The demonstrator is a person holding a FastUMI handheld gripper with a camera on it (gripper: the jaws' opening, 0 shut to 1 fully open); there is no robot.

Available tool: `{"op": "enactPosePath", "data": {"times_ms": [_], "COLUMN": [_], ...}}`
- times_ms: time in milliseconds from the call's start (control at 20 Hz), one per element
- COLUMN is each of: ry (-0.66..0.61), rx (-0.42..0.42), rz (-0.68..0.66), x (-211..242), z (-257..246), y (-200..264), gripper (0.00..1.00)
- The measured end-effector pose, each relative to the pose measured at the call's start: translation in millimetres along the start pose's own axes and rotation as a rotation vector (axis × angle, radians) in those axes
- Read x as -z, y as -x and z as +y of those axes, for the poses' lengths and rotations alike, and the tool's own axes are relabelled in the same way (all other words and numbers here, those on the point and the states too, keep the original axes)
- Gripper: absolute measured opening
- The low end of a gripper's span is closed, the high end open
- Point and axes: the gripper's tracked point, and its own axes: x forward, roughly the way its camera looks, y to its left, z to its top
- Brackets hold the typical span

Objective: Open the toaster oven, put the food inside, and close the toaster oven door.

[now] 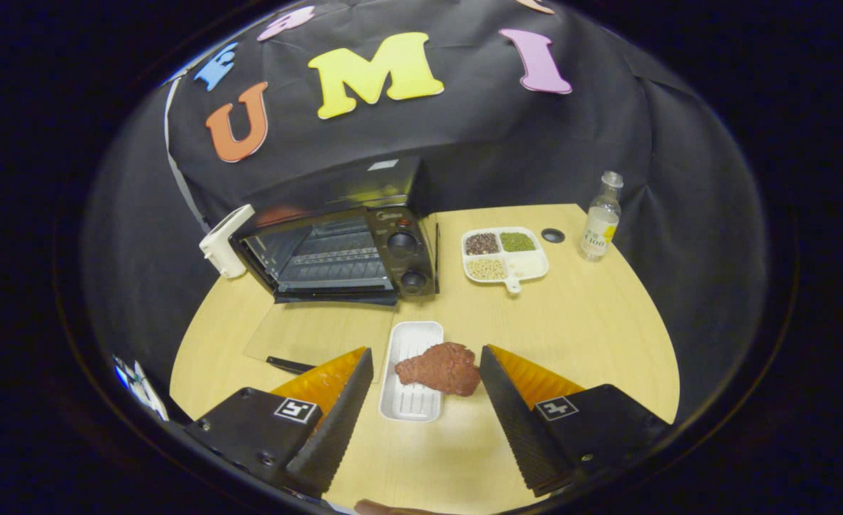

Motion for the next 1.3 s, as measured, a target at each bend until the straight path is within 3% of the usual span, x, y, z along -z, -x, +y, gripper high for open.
{"op": "enactPosePath", "data": {"times_ms": [250,450,550,650,700,850,1300], "ry": [-0.091,-0.172,-0.214,-0.282,-0.267,-0.196,0.181], "rx": [-0.08,-0.167,-0.204,-0.238,-0.247,-0.217,-0.079], "rz": [0.1,0.167,0.191,0.199,0.198,0.172,-0.054], "x": [20,36,40,38,41,40,14], "z": [-27,-29,-29,-22,-17,-8,54], "y": [-32,-50,-52,-46,-43,-23,41], "gripper": [0.93,0.77,0.62,0.23,0.13,0.09,0.08]}}
